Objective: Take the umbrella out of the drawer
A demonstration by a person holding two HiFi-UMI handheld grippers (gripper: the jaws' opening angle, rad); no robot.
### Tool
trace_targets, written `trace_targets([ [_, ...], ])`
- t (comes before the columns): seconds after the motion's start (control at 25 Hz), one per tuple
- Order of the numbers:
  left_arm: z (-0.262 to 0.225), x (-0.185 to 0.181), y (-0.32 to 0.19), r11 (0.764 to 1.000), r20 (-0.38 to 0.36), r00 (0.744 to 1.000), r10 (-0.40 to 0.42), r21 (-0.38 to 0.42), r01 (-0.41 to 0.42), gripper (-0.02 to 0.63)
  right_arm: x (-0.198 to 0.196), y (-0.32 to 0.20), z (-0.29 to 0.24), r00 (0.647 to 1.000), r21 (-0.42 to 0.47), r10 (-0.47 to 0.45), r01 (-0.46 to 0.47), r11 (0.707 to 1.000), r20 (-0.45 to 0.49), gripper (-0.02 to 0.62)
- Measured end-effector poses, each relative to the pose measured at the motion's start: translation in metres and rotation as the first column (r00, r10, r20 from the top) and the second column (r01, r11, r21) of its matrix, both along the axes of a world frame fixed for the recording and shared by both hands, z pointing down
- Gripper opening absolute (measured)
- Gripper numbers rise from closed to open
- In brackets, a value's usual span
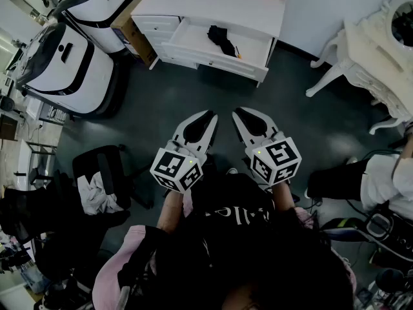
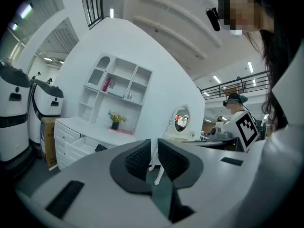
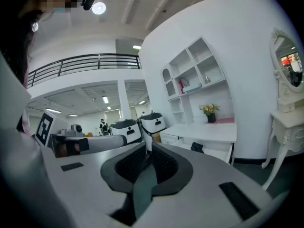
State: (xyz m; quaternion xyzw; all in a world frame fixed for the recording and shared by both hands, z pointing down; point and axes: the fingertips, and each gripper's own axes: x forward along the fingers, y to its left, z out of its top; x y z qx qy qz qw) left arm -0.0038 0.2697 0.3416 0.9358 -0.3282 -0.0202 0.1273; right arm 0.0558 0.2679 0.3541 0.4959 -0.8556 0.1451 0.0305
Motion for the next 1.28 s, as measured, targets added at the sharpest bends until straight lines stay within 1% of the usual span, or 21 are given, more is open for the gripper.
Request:
trace_targets([
  [0.36,0.003,0.002,0.001,1.000,0.018,1.000,-0.008,0.001,0.008,0.048,0.004,0.003,0.002,1.000,0.010,-0.011,0.011,1.000,-0.002,0.066],
  [0.8,0.005,0.011,-0.005,1.000,0.063,0.998,-0.003,-0.004,0.003,0.048,0.008,-0.003,0.003,0.999,0.018,-0.033,0.033,0.999,0.018,0.067],
  [1.08,0.010,0.013,-0.030,1.000,0.078,0.997,0.012,-0.015,-0.011,0.048,0.011,-0.027,0.006,0.999,0.011,-0.028,0.028,1.000,0.015,0.067],
  [1.28,0.021,0.010,-0.062,0.999,0.071,0.997,0.019,-0.035,-0.017,0.048,0.010,-0.060,0.015,1.000,-0.009,-0.019,0.019,1.000,0.000,0.067],
])
